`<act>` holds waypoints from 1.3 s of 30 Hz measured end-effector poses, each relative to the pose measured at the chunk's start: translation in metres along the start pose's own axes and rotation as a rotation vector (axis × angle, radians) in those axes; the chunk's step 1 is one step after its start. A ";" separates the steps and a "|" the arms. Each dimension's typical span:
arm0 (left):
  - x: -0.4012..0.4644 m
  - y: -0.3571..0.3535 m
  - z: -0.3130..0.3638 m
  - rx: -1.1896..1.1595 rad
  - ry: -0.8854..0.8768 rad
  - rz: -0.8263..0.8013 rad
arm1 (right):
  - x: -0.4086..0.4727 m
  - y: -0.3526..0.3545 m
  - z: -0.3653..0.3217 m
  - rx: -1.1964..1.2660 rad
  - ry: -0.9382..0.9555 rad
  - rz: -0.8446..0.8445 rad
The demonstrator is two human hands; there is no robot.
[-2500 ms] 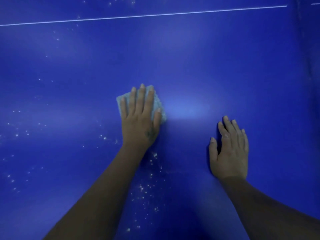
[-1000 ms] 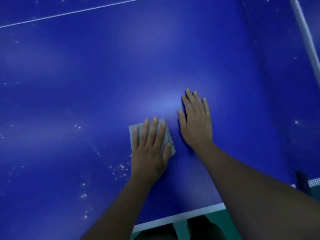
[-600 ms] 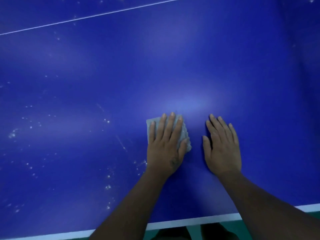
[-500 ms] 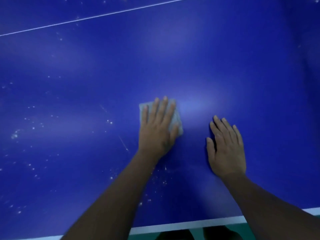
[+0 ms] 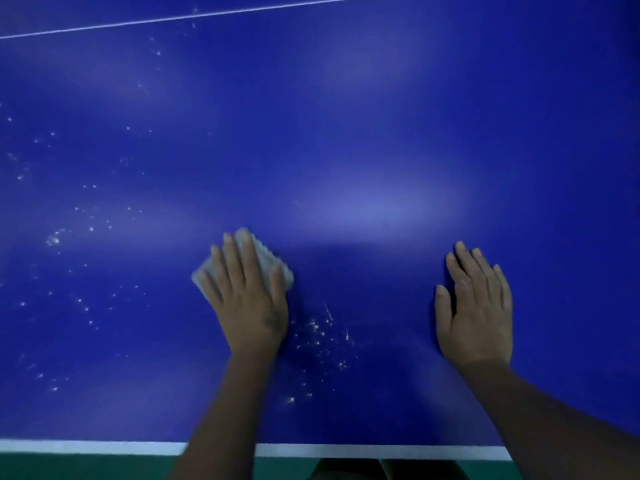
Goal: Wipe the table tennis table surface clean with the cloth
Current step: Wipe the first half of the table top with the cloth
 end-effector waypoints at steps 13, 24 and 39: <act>0.040 -0.010 0.010 0.008 0.072 0.051 | 0.000 0.001 -0.002 0.010 0.006 0.025; 0.082 -0.011 0.020 -0.036 0.155 0.079 | -0.001 0.001 0.001 0.020 0.022 0.053; -0.076 -0.031 0.086 0.075 -0.203 -0.073 | -0.007 0.000 0.005 0.047 0.055 0.036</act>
Point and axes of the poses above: each hand's wrist, its own x-axis towards the middle knuckle, its own y-axis out of the back of the hand, z = x × y, the point moved 10 cm from there along x, towards the middle knuckle, and after that the axes turned 7 degrees about -y, right-handed, at the moved point
